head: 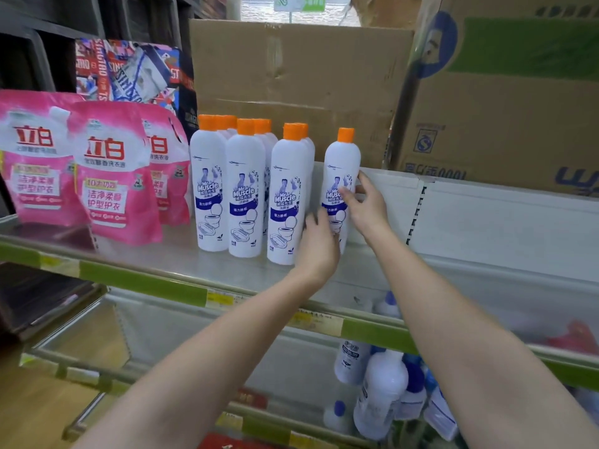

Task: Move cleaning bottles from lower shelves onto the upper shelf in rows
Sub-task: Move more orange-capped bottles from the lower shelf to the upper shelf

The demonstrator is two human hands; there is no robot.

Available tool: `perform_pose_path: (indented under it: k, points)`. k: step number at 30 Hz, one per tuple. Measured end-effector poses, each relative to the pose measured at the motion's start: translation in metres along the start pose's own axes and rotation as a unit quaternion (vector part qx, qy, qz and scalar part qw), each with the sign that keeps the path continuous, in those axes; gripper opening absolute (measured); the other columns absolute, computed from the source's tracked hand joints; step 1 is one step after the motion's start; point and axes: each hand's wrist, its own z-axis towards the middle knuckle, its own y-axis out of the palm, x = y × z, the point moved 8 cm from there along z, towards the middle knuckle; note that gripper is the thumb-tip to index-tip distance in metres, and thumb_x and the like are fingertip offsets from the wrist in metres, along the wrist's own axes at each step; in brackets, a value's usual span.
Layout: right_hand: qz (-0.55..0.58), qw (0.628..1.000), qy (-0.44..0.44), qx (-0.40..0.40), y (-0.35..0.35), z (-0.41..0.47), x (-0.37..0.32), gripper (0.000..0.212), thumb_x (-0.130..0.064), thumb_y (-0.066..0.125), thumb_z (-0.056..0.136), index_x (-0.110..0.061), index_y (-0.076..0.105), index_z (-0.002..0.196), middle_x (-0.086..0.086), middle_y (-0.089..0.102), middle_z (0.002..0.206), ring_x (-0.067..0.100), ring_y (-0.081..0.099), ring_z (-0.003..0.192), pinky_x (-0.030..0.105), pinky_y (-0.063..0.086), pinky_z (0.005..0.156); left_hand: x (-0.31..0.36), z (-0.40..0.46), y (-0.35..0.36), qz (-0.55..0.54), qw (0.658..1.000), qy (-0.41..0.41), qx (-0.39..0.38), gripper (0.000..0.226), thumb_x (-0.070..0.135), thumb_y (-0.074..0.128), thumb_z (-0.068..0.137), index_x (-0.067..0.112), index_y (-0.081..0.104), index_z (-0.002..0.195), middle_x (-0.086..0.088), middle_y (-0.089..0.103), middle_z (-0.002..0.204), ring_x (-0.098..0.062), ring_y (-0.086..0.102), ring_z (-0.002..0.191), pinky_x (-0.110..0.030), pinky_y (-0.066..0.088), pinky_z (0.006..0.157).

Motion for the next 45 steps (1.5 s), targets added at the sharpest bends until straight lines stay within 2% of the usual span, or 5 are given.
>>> perform_pose_path:
  k: [10, 15, 23, 32, 45]
  points:
    - [-0.007, 1.000, 0.002, 0.000, 0.019, 0.024, 0.006, 0.041, -0.023, 0.066, 0.097, -0.020, 0.057, 0.137, 0.000, 0.069, 0.126, 0.019, 0.067, 0.111, 0.041, 0.059, 0.093, 0.002, 0.015, 0.033, 0.070, 0.992, 0.012, -0.101, 0.048, -0.002, 0.047, 0.093, 0.004, 0.037, 0.140, -0.015, 0.034, 0.143, -0.035, 0.041, 0.127, -0.045, 0.042, 0.103]
    - [-0.044, 0.998, 0.007, 0.054, 0.012, 0.021, 0.006, 0.039, -0.029, 0.071, 0.093, -0.021, 0.055, 0.128, -0.008, 0.066, 0.102, 0.003, 0.062, 0.082, 0.019, 0.048, 0.068, -0.010, 0.013, 0.034, 0.091, 0.992, 0.005, -0.086, 0.049, -0.003, 0.050, 0.091, 0.000, 0.036, 0.138, -0.018, 0.037, 0.139, -0.037, 0.044, 0.124, -0.043, 0.041, 0.102]
    - [-0.097, 0.991, 0.085, 0.035, -0.009, 0.003, 0.025, 0.021, -0.031, 0.072, 0.091, -0.019, 0.056, 0.095, -0.002, 0.065, 0.093, 0.026, 0.067, 0.091, 0.046, 0.057, 0.085, -0.004, -0.001, 0.028, 0.119, 0.984, -0.015, -0.128, 0.046, 0.000, 0.047, 0.093, 0.003, 0.041, 0.139, -0.015, 0.039, 0.143, -0.036, 0.046, 0.127, -0.044, 0.042, 0.101]
    - [-0.092, 0.984, 0.147, -0.045, -0.059, -0.059, 0.063, 0.007, -0.023, 0.067, 0.080, -0.023, 0.062, 0.075, 0.006, 0.074, 0.085, 0.030, 0.072, 0.086, 0.050, 0.060, 0.084, 0.031, -0.048, 0.005, 0.065, 0.993, -0.040, -0.089, 0.034, 0.012, 0.050, 0.094, 0.007, 0.057, 0.127, -0.018, 0.065, 0.123, -0.035, 0.060, 0.113, -0.042, 0.052, 0.092]
    - [-0.086, 0.984, 0.139, -0.076, -0.189, -0.155, 0.046, 0.019, -0.006, 0.063, 0.087, -0.019, 0.062, 0.073, 0.010, 0.066, 0.075, 0.017, 0.058, 0.059, 0.027, 0.044, 0.053, 0.150, -0.141, 0.017, 0.087, 0.992, 0.002, -0.088, 0.026, 0.034, 0.050, 0.098, 0.011, 0.063, 0.096, -0.008, 0.066, 0.090, -0.031, 0.061, 0.085, -0.033, 0.045, 0.067]
